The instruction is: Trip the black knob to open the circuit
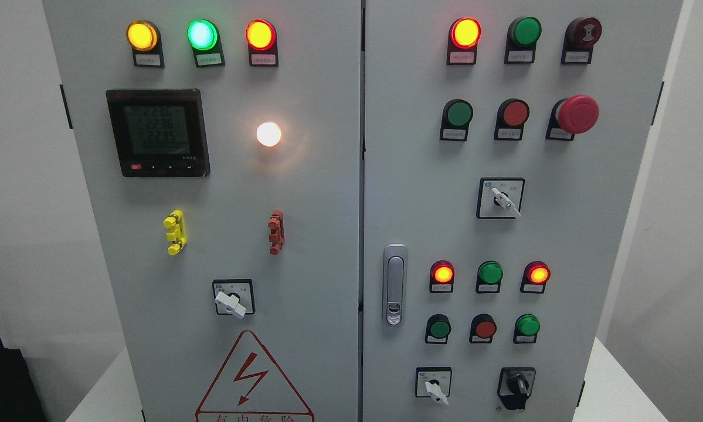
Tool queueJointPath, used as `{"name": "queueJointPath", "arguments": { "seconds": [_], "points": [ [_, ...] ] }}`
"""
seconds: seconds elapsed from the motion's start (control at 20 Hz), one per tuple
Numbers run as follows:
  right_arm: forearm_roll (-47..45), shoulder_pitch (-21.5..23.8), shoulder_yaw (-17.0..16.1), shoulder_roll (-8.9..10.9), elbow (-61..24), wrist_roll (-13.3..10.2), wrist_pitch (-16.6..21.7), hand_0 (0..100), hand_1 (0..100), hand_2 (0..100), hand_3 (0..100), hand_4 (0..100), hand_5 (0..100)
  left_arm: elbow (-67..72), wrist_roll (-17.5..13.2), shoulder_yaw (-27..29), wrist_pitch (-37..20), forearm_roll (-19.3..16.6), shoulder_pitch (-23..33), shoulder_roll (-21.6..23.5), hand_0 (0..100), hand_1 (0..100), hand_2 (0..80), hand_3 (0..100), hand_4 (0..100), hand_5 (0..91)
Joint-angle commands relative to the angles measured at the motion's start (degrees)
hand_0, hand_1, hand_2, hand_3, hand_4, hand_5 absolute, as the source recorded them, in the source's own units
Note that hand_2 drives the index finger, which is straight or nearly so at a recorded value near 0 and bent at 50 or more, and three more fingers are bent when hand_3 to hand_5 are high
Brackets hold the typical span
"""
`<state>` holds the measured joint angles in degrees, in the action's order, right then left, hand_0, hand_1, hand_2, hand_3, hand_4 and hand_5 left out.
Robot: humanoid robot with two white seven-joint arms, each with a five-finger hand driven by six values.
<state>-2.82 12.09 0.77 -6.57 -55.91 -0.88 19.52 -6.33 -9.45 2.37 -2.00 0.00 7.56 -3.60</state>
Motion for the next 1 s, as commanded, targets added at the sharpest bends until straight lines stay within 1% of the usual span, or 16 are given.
{"name": "queueJointPath", "arguments": {
  "seconds": [0.0,0.1,0.15,0.2,0.3,0.35,0.4,0.45,0.5,0.55,0.6,0.7,0.75,0.8,0.9,0.95],
  "points": [
    [-0.08,1.8,-0.24,0.15,-15.45,0.0,0.25,0,0,0,50,39,23,0.0,0.05,0.0,-0.2,-1.32,0.0,0.0,12,39,0.0,0,0,0.0],
    [-0.08,2.06,-0.42,0.15,-17.38,0.0,0.25,0,0,0,55,43,27,0.0,0.05,0.0,-0.28,-1.32,0.0,0.0,12,39,0.0,0,0,0.0],
    [-0.08,2.15,-0.42,0.07,-18.43,-0.08,0.25,0,0,0,60,48,30,0.0,0.05,0.0,-0.2,-1.32,0.0,0.0,12,39,0.0,0,0,0.0],
    [-0.08,2.15,-0.42,0.15,-19.4,0.0,0.25,0,0,0,61,50,32,0.0,0.05,0.0,-0.28,-1.32,0.0,0.0,12,39,0.0,0,0,0.0],
    [-0.08,2.33,-0.42,0.15,-20.99,-0.09,0.25,0,0,0,70,56,39,0.0,0.05,0.0,-0.28,-1.32,0.0,0.0,12,39,0.0,0,0,0.0],
    [-0.08,2.5,-0.42,0.15,-22.04,-0.09,0.25,0,0,0,72,57,41,0.0,0.05,0.0,-0.2,-1.32,0.0,0.0,12,39,0.0,0,0,0.0],
    [-0.08,2.5,-0.42,0.15,-22.83,-0.09,0.25,0,0,0,78,61,47,0.0,0.05,0.0,-0.2,-1.32,0.0,0.0,12,39,0.0,0,0,0.0],
    [-0.08,2.5,-0.42,0.15,-23.71,-0.09,0.25,0,0,0,81,63,50,0.0,0.05,0.0,-0.28,-1.32,0.0,0.0,12,39,0.0,0,0,0.0],
    [-0.08,2.59,-0.42,0.15,-24.85,-0.09,0.16,0,0,0,83,65,52,0.0,0.05,0.0,-0.2,-1.32,0.0,0.0,12,39,0.0,0,0,0.0],
    [-0.08,2.59,-0.42,0.15,-25.99,-0.09,0.16,0,0,0,84,68,57,0.0,0.05,0.0,-0.28,-1.32,0.0,0.0,12,39,0.0,0,0,0.0],
    [-0.08,2.59,-0.42,0.15,-26.78,-0.09,0.16,0,0,0,85,69,58,0.0,0.05,0.0,-0.28,-1.32,0.0,0.0,12,39,0.0,0,0,0.0],
    [-0.08,2.59,-0.42,0.15,-28.28,-0.09,0.08,0,0,0,88,76,67,0.0,0.05,0.0,-0.2,-1.32,0.0,0.0,12,39,0.0,0,0,0.0],
    [-0.08,2.59,-0.42,0.15,-29.07,-0.09,0.08,0,0,0,89,76,68,0.0,0.05,0.0,-0.2,-1.32,0.0,0.0,12,39,0.0,0,0,0.0],
    [-0.08,2.59,-0.42,0.15,-29.69,-0.09,0.08,0,0,0,91,80,72,0.0,0.05,0.0,-0.28,-1.32,0.0,0.0,12,39,0.0,0,0,0.0],
    [-0.08,2.59,-0.51,0.15,-31.18,-0.09,0.08,0,0,0,93,83,76,0.0,0.05,0.0,-0.28,-1.32,-0.09,0.0,12,39,0.0,0,0,0.0],
    [-0.08,2.59,-0.6,0.15,-31.97,-0.09,0.08,0,0,0,95,87,80,0.0,0.05,0.0,-0.28,-1.32,0.0,0.0,12,39,0.0,0,0,0.0]
  ]
}}
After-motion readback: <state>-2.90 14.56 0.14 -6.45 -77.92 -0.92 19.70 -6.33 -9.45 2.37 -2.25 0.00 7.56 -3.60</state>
